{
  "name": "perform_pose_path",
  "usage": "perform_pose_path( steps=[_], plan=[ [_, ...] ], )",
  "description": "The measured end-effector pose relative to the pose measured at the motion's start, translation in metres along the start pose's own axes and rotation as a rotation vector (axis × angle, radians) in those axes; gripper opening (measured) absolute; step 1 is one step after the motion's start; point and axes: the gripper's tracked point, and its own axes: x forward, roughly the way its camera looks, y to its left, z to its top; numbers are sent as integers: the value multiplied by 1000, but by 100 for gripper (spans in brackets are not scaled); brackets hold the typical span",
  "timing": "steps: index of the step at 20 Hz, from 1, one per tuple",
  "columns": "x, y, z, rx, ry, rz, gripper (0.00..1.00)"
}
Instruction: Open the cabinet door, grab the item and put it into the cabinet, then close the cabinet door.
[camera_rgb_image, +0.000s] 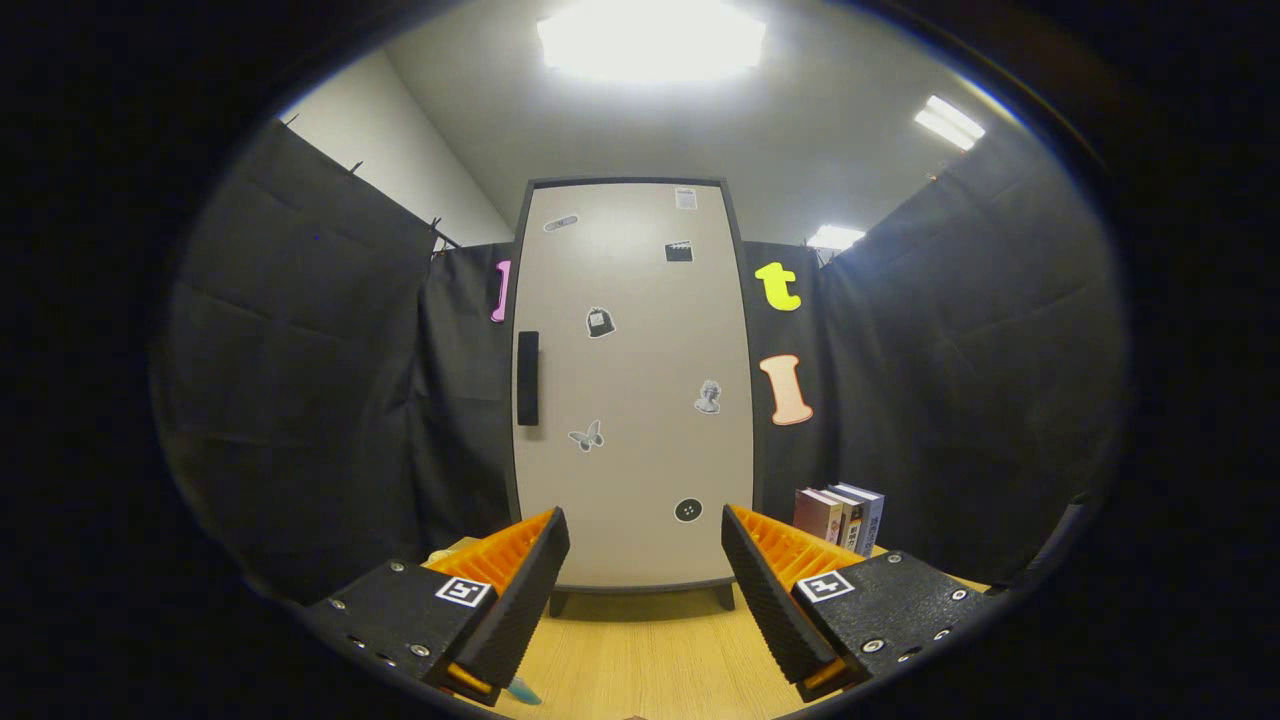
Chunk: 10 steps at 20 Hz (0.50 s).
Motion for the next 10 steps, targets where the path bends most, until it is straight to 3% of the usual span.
perform_pose_path(
  steps=[10],
  plan=[
    [79,29,52,70,-53,60,95]
  ],
)
